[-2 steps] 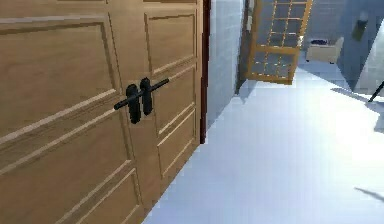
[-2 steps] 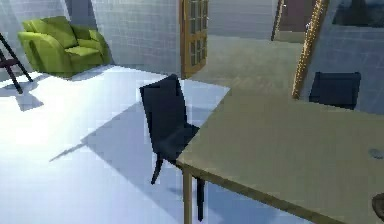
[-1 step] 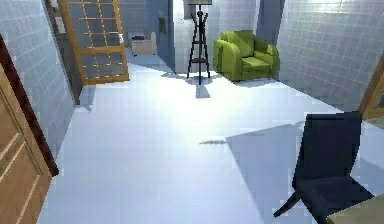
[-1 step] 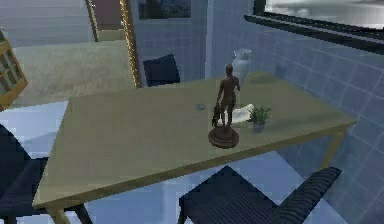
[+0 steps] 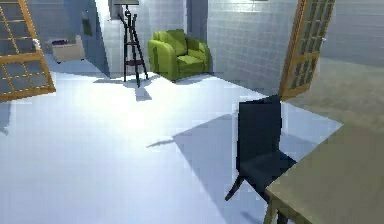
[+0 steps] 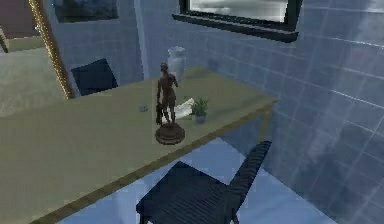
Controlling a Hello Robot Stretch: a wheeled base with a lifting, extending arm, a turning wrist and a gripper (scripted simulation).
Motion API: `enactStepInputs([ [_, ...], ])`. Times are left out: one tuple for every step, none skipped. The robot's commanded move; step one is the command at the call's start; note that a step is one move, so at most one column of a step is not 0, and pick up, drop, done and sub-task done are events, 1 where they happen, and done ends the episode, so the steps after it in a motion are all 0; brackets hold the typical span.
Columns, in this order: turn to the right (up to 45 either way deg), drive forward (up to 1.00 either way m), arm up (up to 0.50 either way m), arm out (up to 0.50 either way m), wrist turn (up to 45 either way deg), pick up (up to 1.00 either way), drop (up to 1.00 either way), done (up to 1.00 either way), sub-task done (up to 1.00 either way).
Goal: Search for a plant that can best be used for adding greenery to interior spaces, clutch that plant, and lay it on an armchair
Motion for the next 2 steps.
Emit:
enactStepInputs([
  [45.0, 0.0, 0.0, 0.0, 0.0, 0.0, 0.0, 0.0, 0.0],
  [24.0, 0.0, 0.0, 0.0, 0.0, 0.0, 0.0, 0.0, 0.0],
])
